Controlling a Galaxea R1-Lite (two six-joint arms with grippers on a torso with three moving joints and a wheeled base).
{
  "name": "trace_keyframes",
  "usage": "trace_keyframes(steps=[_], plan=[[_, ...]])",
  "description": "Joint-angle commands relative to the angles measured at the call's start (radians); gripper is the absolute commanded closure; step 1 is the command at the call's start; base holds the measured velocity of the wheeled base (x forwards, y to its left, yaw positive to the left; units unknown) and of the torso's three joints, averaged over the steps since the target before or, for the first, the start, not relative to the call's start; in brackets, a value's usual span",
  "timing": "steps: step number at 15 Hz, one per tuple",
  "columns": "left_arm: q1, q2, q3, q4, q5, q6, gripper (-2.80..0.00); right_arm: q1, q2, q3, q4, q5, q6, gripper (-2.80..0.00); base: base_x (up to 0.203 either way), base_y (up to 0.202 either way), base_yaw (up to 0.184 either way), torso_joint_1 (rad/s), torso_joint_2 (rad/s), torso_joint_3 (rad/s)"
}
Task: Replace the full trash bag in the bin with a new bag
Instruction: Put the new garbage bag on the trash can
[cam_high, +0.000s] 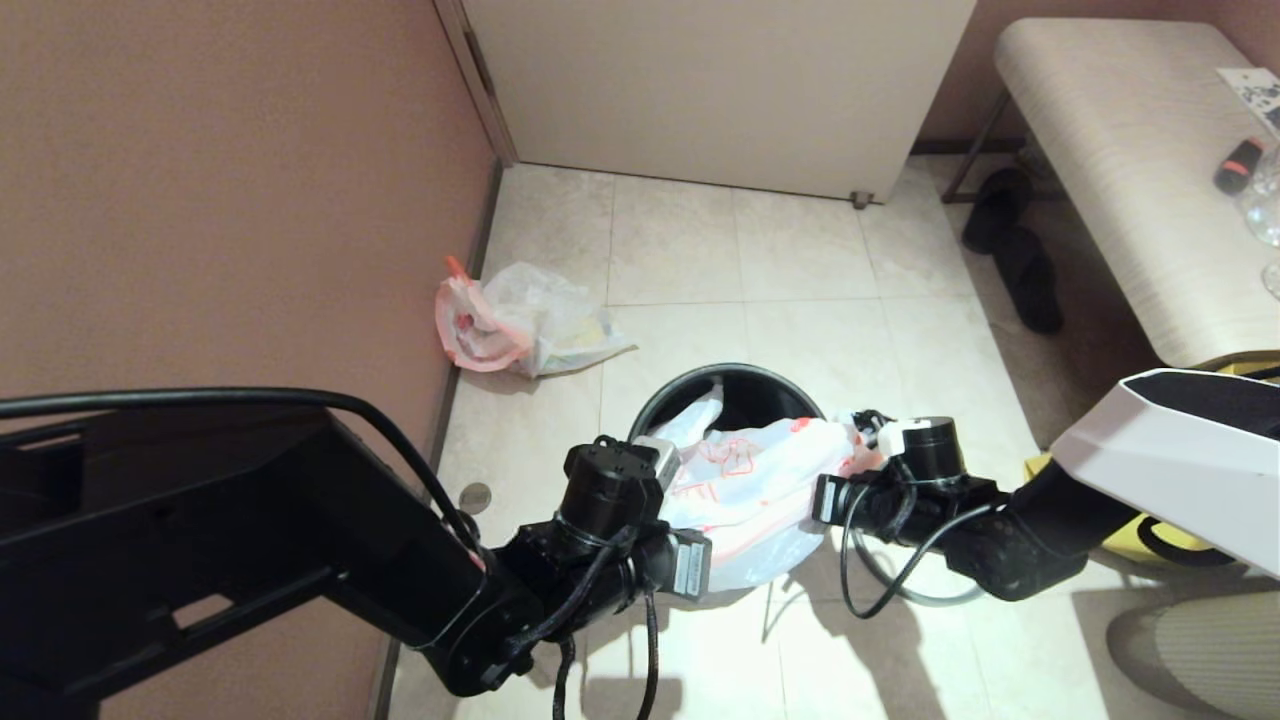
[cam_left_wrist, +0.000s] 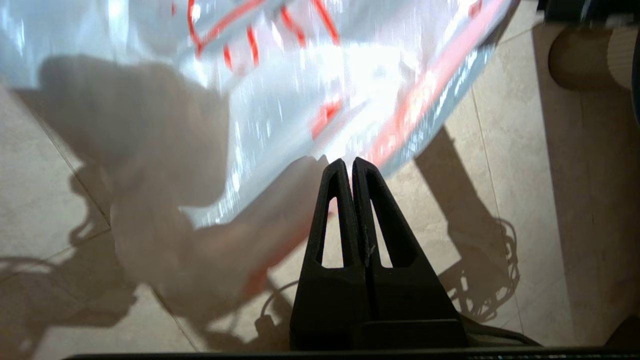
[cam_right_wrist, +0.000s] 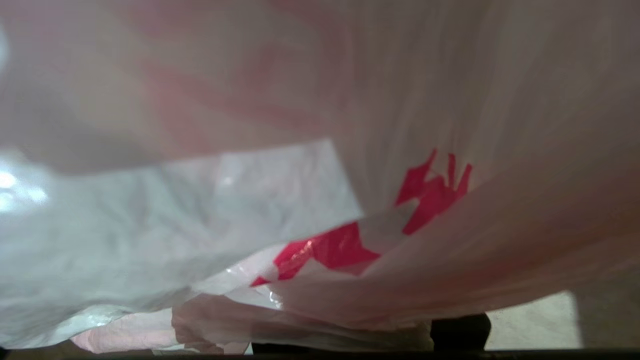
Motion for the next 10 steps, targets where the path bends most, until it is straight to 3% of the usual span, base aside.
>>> trace_keyframes(steps=[1,5,10], plan=[[-0.009,0.006,0.009,-0.004,0.001,-0.002,0.0,-0.012,0.014,-0.025,-0.004,-0.017,0.022,0.0,0.0,0.0,0.0,0.0,0.0,0.0],[-0.023,0.078,0.021,-0.043,0.028,0.009,0.0,-0.04,0.006,-0.084,0.024,-0.063,0.116,0.0,0.0,0.0,0.0,0.0,0.0,0.0],[-0.024,0.216,0.07,-0.342,0.103,0.099,0.0,-0.061,-0.047,-0.111,0.099,-0.068,0.199,0.0,0.0,0.0,0.0,0.0,0.0,0.0]])
